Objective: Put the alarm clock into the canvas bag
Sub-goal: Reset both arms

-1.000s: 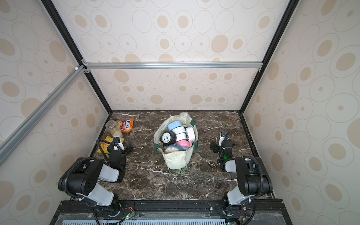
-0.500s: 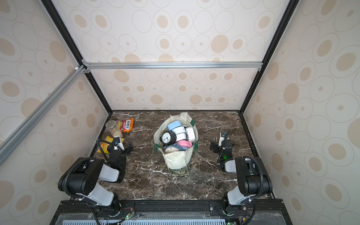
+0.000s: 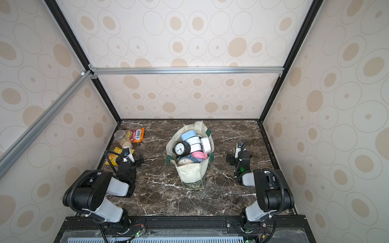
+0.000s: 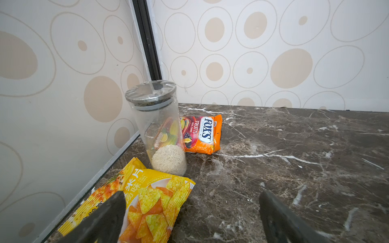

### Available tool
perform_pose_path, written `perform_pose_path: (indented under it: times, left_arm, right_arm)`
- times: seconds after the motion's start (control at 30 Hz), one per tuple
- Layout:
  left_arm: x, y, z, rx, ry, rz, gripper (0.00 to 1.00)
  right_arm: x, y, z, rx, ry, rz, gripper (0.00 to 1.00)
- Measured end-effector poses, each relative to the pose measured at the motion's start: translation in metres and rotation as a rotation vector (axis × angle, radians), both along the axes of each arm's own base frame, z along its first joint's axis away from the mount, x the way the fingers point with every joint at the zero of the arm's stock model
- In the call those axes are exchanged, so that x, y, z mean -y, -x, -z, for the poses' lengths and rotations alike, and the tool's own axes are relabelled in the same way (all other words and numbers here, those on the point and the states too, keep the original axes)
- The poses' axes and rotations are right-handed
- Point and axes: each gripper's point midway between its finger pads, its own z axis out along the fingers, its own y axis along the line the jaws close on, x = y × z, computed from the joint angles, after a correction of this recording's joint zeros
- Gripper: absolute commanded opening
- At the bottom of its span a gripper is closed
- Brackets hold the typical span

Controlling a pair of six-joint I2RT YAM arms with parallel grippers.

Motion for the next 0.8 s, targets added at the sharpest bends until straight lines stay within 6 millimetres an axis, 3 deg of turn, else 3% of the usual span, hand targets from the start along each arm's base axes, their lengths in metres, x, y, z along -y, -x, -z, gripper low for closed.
perform_pose_path:
  times: [0.8]
  left_arm:
    - [0.0000, 0.0003, 0.0033, -0.014, -0.001, 0.000, 0.98]
  right_arm:
    - [0.0002, -0.0010, -0.0007, -0.001, 0.004, 0.000, 1.00]
